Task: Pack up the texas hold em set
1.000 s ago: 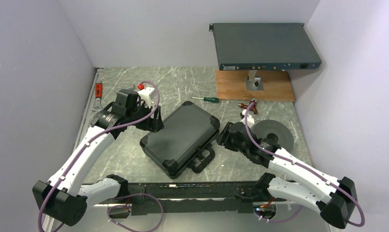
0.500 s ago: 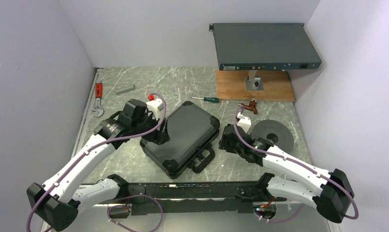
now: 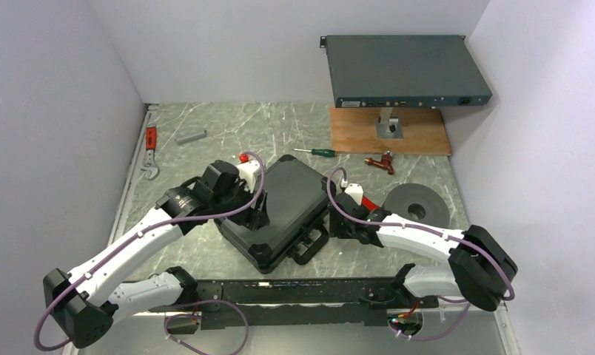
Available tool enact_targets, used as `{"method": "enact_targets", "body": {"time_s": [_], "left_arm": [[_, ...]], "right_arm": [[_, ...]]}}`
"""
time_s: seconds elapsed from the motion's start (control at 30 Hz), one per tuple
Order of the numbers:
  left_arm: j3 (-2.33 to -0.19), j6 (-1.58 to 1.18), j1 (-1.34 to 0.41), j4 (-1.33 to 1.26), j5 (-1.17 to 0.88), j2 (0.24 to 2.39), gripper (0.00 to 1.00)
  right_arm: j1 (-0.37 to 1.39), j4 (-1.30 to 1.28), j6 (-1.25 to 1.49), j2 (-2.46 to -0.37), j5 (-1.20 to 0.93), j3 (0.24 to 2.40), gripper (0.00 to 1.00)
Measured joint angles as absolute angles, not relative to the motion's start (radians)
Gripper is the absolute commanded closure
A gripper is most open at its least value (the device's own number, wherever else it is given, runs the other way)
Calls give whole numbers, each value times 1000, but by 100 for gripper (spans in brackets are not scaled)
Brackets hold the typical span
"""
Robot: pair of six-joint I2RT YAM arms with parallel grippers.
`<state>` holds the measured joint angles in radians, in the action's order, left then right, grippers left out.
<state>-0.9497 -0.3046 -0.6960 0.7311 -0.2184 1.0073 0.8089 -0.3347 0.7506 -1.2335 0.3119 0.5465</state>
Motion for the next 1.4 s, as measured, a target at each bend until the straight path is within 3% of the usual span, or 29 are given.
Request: {"method": "enact_targets", "body": {"time_s": [0.67,0.93,1.17,1.4], "left_arm": [[-915,-362,-764,654,-177,1065,32],[-892,-365,-764,654,-135,1072,49],[-859,-382,-764,639,-104,1053,72],[-736,-437,-765,553,-112,991,84]], "right_arm": [[843,-112,701,-1346,150,557,54],[861,-157,704,-1319,159,570,50],[868,-242,703,-1138,190,556,50],[868,-278,710,-1078,199,546,50]]}}
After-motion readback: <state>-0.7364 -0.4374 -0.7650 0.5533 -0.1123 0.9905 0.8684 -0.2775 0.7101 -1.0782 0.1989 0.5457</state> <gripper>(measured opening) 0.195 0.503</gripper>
